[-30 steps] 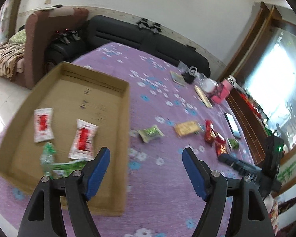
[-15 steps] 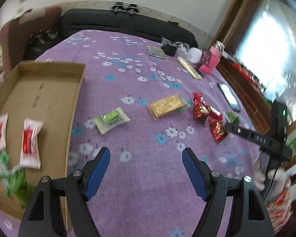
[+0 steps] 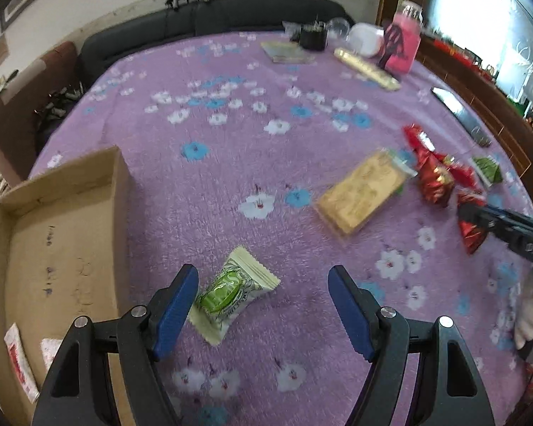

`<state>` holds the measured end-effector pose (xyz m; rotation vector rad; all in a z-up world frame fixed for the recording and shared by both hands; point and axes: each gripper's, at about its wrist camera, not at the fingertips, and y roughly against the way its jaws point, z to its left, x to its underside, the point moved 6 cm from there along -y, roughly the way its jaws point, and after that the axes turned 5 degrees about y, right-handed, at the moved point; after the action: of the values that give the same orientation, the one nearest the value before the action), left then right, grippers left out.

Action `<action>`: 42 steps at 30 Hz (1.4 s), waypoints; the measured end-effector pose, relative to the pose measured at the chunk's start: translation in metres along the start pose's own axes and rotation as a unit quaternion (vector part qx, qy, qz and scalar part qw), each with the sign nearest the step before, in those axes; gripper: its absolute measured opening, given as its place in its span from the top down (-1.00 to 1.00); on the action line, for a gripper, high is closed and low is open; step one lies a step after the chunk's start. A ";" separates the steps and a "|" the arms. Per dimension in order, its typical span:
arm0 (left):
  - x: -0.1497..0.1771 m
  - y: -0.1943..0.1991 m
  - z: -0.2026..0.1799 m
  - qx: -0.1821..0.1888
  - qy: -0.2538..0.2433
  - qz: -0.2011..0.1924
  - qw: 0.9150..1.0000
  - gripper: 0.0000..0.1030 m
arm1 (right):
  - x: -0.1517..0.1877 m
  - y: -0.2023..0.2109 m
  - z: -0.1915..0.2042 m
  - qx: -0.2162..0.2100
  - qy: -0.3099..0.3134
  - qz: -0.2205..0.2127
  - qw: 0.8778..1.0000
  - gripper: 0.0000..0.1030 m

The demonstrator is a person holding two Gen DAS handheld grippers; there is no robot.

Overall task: Organize snacks
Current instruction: 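Grasp the green-and-white candy packet with the left gripper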

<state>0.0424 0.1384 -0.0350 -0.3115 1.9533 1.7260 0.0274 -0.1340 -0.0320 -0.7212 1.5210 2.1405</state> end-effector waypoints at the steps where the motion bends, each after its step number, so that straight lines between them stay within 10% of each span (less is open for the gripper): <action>1: 0.003 -0.004 -0.001 0.001 0.000 0.010 1.000 -0.51 | 0.001 0.000 0.000 0.001 0.002 0.000 1.000 0.41; 5: 0.017 0.001 -0.016 0.019 -0.012 0.018 1.000 -0.03 | 0.001 0.001 0.004 0.000 0.010 0.001 1.000 0.41; 18: 0.015 -0.003 -0.031 -0.020 0.007 -0.039 0.999 -0.14 | 0.003 0.003 0.004 -0.003 0.006 -0.003 1.000 0.41; 21: 0.019 0.003 -0.035 -0.004 0.018 -0.044 0.999 0.61 | 0.004 0.003 0.005 0.001 0.009 -0.005 1.000 0.42; 33: 0.050 0.084 0.002 0.095 0.126 -0.112 0.981 0.61 | 0.003 0.024 0.004 0.025 0.006 -0.043 0.999 0.42; 42: 0.080 0.133 0.079 0.062 0.183 -0.154 0.969 0.61 | 0.003 0.042 0.064 -0.040 0.013 -0.035 0.999 0.41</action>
<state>-0.0724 0.2498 0.0329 -0.8924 2.1167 1.4118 -0.0111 -0.0864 0.0146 -0.8199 1.4086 2.1574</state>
